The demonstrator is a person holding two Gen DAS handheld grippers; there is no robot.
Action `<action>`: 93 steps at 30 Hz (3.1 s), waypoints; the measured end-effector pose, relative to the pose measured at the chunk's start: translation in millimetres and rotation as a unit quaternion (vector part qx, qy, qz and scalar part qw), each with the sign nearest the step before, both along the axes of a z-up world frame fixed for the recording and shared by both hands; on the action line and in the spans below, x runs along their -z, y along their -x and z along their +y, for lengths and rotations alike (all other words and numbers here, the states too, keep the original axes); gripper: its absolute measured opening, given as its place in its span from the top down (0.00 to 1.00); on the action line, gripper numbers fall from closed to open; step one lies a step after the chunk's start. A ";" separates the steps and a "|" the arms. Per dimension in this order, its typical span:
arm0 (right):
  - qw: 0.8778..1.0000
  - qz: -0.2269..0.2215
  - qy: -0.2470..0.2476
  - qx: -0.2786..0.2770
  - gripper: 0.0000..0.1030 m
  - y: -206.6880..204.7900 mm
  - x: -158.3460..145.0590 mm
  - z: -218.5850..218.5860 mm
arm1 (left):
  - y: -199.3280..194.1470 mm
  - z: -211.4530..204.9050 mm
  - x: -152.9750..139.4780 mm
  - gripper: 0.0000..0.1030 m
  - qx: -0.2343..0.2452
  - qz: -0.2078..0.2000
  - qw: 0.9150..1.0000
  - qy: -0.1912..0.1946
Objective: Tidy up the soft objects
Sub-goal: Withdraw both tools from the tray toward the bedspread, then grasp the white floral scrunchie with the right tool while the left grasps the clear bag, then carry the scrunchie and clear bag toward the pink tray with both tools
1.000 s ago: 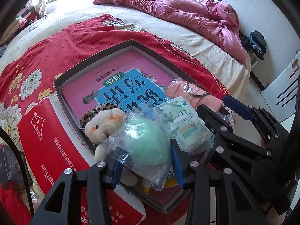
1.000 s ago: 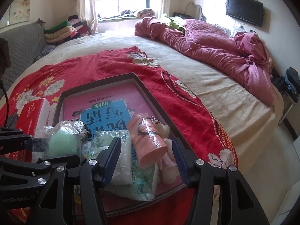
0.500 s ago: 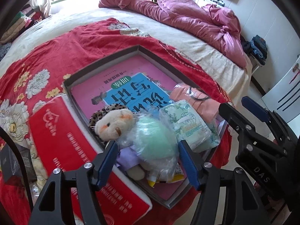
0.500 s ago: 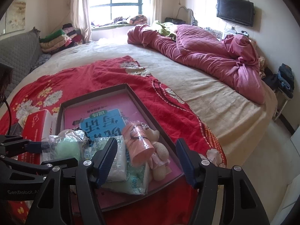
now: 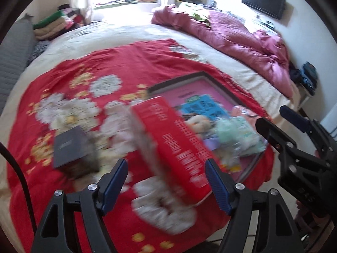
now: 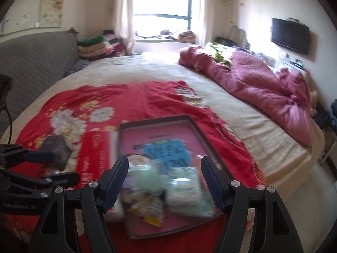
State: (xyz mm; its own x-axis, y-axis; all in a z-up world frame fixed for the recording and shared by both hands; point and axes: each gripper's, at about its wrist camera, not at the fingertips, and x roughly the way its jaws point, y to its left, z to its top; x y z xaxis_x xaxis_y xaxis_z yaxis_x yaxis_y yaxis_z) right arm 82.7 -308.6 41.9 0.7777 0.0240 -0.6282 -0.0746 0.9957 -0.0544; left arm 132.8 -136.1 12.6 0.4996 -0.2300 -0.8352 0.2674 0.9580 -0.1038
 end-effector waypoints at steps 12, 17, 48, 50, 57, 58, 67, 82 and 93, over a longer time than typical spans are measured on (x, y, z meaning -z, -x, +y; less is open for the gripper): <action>0.992 0.010 0.022 -0.125 0.29 17.0 -3.7 117.5 | 27.3 97.7 2.4 0.27 -0.082 0.004 0.997 0.000; 0.985 0.025 0.042 -0.167 0.29 22.7 6.6 154.5 | 34.3 133.3 4.9 0.27 -0.112 0.005 0.994 0.009; 0.951 0.139 0.191 -0.200 0.29 23.5 127.2 191.0 | -21.2 134.9 108.5 0.27 -0.108 0.111 0.985 0.074; 0.947 0.141 0.208 -0.199 0.30 22.0 134.2 193.4 | -24.3 134.2 111.1 0.27 -0.108 0.114 0.985 0.076; 0.944 0.120 0.240 -0.191 0.42 16.9 149.4 196.9 | -30.4 130.6 116.7 0.27 -0.103 0.117 0.984 0.084; 0.943 0.113 0.251 -0.188 0.47 16.3 151.9 197.7 | -30.9 129.8 118.0 0.27 -0.103 0.119 0.984 0.084; 0.947 0.093 0.254 -0.175 0.87 6.5 157.6 191.2 | -34.5 123.5 125.6 0.27 -0.104 0.120 0.983 0.096; 0.986 0.075 0.054 -0.136 0.91 -3.1 90.8 148.2 | -33.3 120.8 126.1 0.46 -0.095 0.117 0.983 0.109; 0.994 0.007 -0.021 -0.103 0.91 23.2 26.8 114.8 | -1.1 99.9 58.2 0.46 -0.069 0.042 0.992 0.097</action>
State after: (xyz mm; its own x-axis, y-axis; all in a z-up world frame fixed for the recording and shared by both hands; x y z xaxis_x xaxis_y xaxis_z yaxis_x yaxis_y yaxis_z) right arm 59.5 -193.8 15.1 0.7446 0.2094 -0.6339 -0.2786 0.9603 -0.0100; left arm 133.9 -36.2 -45.6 0.4681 -0.3246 -0.8219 0.1178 0.9447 -0.3060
